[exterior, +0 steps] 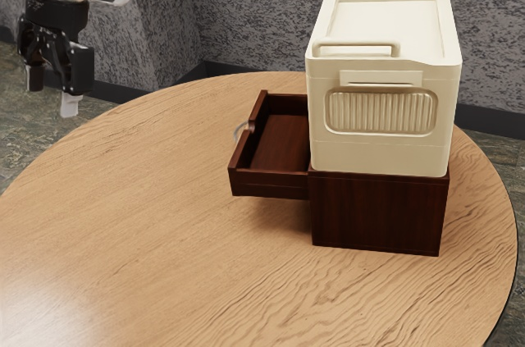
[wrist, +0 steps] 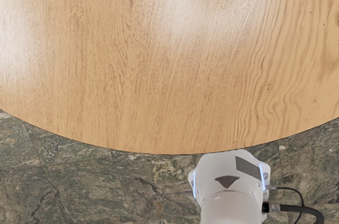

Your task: Push the drawer handle with one arm to close the drawer

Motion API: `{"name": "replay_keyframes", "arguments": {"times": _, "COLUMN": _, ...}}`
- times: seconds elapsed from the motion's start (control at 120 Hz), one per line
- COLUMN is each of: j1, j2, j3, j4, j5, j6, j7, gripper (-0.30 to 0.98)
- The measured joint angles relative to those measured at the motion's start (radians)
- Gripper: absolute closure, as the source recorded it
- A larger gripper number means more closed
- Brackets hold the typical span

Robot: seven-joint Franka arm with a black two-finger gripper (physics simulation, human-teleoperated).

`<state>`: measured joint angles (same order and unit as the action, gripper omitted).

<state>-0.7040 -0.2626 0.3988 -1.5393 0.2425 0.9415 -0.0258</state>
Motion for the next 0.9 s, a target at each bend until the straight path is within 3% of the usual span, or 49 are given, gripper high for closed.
{"name": "replay_keyframes", "arguments": {"times": 0.417, "j1": 0.011, "j2": 0.022, "j3": 0.035, "j4": -0.005, "j5": 0.022, "j6": 0.292, "j7": -0.052, "gripper": 0.02}}
{"name": "replay_keyframes", "arguments": {"times": 0.533, "j1": 0.028, "j2": -0.106, "j3": 0.149, "j4": -0.21, "j5": 0.019, "j6": 0.378, "j7": -0.057, "gripper": 0.02}}
{"name": "replay_keyframes", "arguments": {"times": 0.625, "j1": 0.176, "j2": -0.19, "j3": 0.174, "j4": -0.412, "j5": 0.021, "j6": 0.482, "j7": -0.049, "gripper": 0.02}}
{"name": "replay_keyframes", "arguments": {"times": 0.708, "j1": 0.277, "j2": -0.19, "j3": 0.176, "j4": -0.527, "j5": 0.039, "j6": 0.599, "j7": -0.023, "gripper": 0.02}}
{"name": "replay_keyframes", "arguments": {"times": 0.808, "j1": 0.28, "j2": -0.12, "j3": 0.218, "j4": -0.583, "j5": 0.079, "j6": 0.786, "j7": 0.062, "gripper": 0.02}}
{"name": "replay_keyframes", "arguments": {"times": 0.9, "j1": 0.194, "j2": -0.101, "j3": 0.307, "j4": -0.601, "j5": 0.104, "j6": 0.897, "j7": 0.142, "gripper": 0.02}}
